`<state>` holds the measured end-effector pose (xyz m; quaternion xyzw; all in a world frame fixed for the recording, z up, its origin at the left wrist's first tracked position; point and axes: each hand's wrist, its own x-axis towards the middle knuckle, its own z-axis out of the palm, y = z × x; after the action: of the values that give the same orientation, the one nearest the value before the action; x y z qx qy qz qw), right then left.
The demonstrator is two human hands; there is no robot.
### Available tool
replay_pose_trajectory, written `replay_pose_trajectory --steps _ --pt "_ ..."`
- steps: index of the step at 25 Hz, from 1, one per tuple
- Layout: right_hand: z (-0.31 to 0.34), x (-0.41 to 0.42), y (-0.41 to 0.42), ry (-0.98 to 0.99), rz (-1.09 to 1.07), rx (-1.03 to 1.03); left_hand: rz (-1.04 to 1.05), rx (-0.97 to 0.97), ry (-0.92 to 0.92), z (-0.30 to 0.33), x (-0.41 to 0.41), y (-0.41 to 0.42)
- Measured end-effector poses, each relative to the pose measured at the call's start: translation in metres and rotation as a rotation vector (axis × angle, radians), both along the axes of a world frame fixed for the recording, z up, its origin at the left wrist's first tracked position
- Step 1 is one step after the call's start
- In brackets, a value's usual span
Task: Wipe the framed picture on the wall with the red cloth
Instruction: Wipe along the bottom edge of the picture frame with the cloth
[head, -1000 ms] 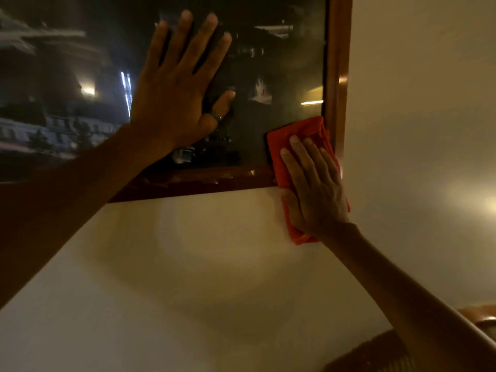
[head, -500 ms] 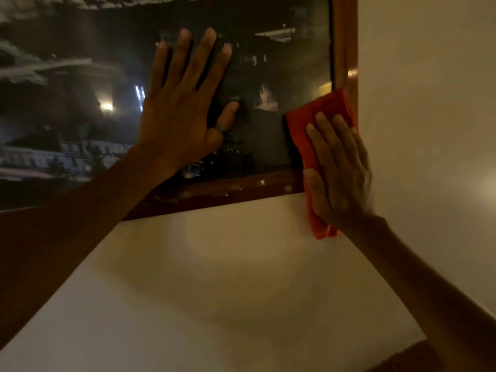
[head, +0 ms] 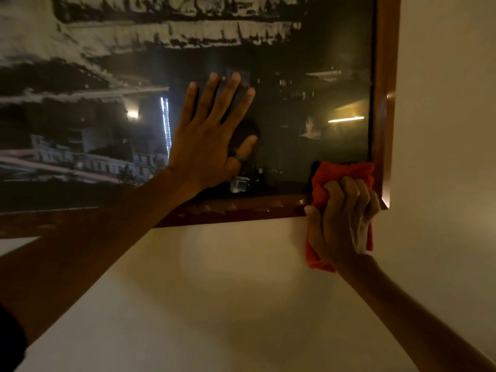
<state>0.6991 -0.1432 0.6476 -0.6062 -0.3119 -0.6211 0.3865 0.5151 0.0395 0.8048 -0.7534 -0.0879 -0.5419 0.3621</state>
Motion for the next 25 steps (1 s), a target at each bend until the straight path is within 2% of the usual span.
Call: replay_pose_trajectory --steps 8,17,25 --pt "-0.002 -0.066 0.058 -0.045 -0.062 -0.115 0.056 -0.062 -0.059 -0.011 -0.062 0.051" --pt "-0.004 -0.148 0.127 -0.124 -0.072 -0.269 0.130 -0.022 -0.105 -0.007 -0.143 0.131" --pt "-0.004 -0.238 0.204 -0.166 -0.089 -0.317 0.146 0.006 -0.130 -0.009 -0.223 0.200"
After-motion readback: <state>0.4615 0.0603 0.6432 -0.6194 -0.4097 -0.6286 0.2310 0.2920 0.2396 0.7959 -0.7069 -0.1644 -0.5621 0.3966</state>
